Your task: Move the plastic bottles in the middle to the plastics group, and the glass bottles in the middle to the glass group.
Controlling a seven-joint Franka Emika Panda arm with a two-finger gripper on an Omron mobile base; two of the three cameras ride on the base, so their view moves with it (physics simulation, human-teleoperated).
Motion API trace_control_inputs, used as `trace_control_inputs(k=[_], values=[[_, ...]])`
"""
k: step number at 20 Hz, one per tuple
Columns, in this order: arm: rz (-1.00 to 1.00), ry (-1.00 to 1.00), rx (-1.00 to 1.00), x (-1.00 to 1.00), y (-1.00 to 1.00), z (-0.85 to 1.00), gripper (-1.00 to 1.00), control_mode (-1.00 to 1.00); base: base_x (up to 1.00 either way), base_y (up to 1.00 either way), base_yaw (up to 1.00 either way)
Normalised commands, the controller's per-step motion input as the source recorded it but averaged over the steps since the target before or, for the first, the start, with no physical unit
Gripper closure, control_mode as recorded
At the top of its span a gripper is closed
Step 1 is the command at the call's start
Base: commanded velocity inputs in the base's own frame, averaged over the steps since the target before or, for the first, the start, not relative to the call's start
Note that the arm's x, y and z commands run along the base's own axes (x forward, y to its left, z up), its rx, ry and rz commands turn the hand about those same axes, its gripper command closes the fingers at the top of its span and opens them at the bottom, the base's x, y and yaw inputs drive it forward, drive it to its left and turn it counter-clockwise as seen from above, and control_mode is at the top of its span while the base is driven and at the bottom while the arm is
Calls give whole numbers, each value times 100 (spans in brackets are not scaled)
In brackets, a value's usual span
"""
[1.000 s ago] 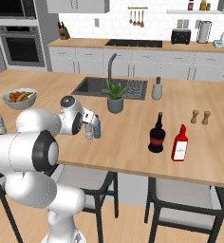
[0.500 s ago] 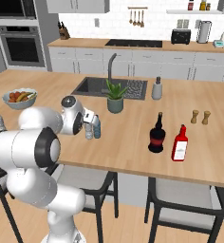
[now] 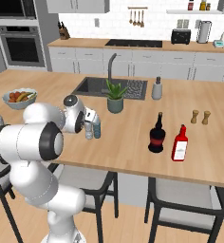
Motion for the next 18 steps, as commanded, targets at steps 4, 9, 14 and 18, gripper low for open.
trace_control_inputs(k=[4, 9, 14, 18], values=[[0, 0, 0, 11, 0, -13, -100, -100, 0, 0, 0], [0, 0, 0, 8, 0, -12, -100, -100, 0, 0, 0], [0, 0, 0, 7, 0, -12, -100, -100, 0, 0, 0], [-2, 0, 0, 8, 0, -2, -100, -100, 0, 0, 0]])
